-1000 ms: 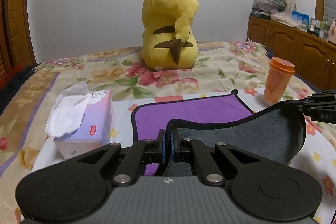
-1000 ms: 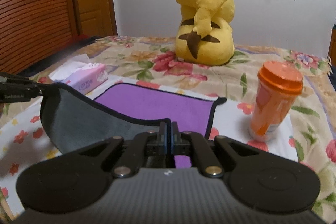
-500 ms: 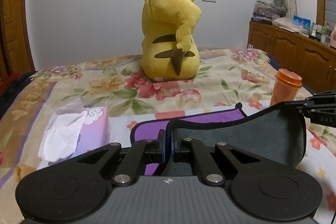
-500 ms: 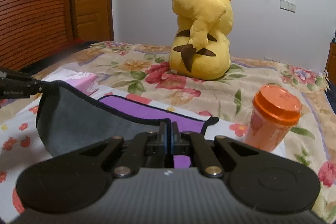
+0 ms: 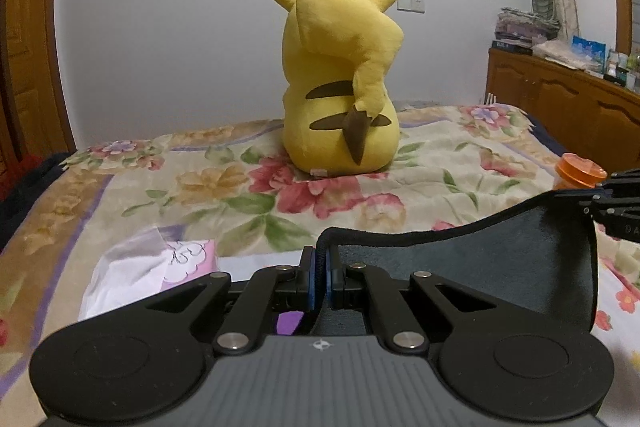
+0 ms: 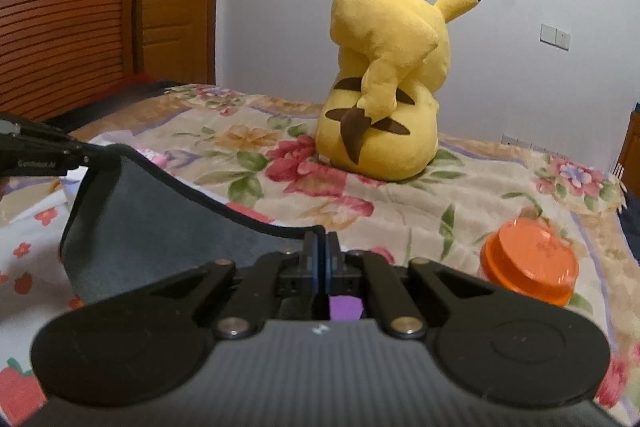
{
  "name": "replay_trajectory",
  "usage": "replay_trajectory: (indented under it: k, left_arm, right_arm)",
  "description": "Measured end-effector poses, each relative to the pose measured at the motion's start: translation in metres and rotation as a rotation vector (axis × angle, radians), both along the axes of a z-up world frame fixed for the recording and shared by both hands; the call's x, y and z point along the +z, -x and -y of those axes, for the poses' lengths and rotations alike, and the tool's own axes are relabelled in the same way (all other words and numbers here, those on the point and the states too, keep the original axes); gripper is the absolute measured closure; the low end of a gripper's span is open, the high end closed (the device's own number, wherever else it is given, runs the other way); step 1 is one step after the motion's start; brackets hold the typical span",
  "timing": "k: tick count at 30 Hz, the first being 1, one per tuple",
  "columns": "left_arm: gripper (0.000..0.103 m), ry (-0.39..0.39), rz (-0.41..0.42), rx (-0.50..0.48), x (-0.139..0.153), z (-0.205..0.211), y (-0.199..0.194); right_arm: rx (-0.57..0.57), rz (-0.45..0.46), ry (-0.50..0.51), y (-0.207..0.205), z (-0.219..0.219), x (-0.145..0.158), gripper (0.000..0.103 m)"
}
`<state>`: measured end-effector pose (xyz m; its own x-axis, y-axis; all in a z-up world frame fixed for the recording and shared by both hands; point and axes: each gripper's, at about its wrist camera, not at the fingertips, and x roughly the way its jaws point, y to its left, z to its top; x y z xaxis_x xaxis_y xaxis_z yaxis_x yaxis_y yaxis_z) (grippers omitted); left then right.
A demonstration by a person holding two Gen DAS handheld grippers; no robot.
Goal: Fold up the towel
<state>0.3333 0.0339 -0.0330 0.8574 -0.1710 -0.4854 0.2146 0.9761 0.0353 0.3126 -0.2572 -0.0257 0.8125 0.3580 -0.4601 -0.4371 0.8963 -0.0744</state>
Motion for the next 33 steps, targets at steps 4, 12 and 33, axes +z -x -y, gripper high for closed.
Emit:
replay_trajectory:
  k: [4,12,33]
  left_arm:
    - [0.095,-0.001,0.0,0.013,-0.001,-0.002,-0.012]
    - [0.095,0.01,-0.014,0.036,-0.011,-0.003,-0.042]
    - [0.092,-0.055,-0.107,0.072,-0.071,0.0,-0.092]
  right_arm:
    - [-0.01,0.007,0.014,-0.012,-0.002,0.0,0.099]
    - [-0.049,0.004,0.024,-0.036,-0.004,-0.012,0.099]
    - [-0.09,-0.072,0.065,-0.075,-0.014,-0.07,0.099]
